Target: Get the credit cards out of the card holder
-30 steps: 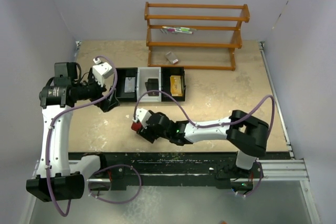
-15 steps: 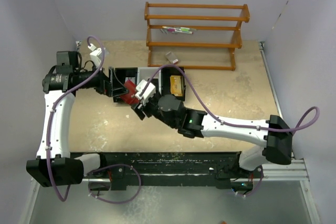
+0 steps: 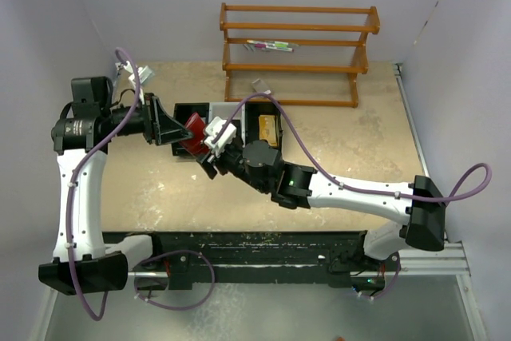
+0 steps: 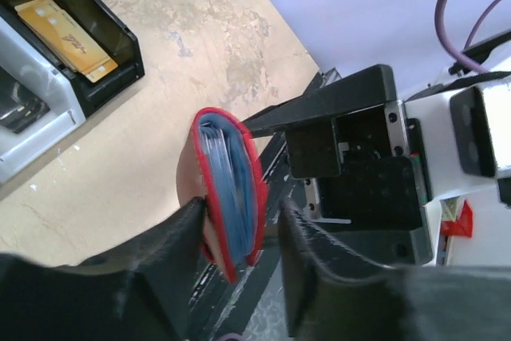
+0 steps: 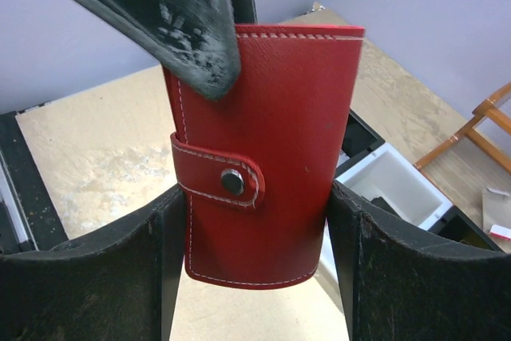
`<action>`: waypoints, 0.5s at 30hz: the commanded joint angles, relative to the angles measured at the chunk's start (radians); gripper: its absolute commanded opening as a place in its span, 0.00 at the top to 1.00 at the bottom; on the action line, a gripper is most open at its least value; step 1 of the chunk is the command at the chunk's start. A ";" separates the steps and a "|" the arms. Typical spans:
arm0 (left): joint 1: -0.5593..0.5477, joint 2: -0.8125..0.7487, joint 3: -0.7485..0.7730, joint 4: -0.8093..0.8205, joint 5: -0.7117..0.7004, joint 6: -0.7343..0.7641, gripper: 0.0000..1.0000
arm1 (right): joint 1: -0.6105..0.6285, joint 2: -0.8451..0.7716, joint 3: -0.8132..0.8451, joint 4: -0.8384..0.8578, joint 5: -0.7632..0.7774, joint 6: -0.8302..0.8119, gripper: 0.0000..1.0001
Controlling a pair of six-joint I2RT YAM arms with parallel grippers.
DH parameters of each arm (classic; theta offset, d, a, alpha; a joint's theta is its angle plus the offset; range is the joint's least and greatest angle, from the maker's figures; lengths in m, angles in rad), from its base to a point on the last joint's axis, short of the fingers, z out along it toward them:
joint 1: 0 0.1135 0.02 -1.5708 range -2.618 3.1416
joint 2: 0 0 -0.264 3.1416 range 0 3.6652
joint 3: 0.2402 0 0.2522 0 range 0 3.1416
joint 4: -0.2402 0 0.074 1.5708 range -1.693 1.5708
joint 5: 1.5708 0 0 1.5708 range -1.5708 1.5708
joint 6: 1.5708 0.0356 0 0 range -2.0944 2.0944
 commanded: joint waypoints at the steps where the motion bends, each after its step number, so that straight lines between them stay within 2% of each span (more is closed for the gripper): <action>1: 0.002 0.032 -0.009 -0.057 0.104 0.035 0.65 | 0.000 -0.046 0.069 0.070 -0.009 -0.017 0.32; 3: 0.002 0.053 -0.009 -0.076 0.114 0.046 0.75 | 0.000 -0.049 0.074 0.064 -0.021 -0.011 0.30; 6: 0.003 0.057 0.007 -0.075 0.107 0.044 0.77 | 0.000 -0.054 0.077 0.056 -0.029 -0.001 0.29; 7: 0.003 0.052 0.013 -0.067 0.086 0.038 0.78 | 0.000 -0.055 0.080 0.051 -0.035 0.005 0.29; 10: 0.004 0.038 0.026 -0.040 -0.038 0.020 0.93 | 0.000 -0.067 0.080 0.034 -0.069 0.020 0.27; 12: 0.003 0.026 0.036 -0.031 -0.133 0.020 0.99 | -0.003 -0.084 0.072 0.001 -0.142 0.077 0.22; 15: 0.003 0.013 0.046 -0.041 -0.166 0.045 1.00 | -0.043 -0.124 0.048 -0.017 -0.259 0.159 0.12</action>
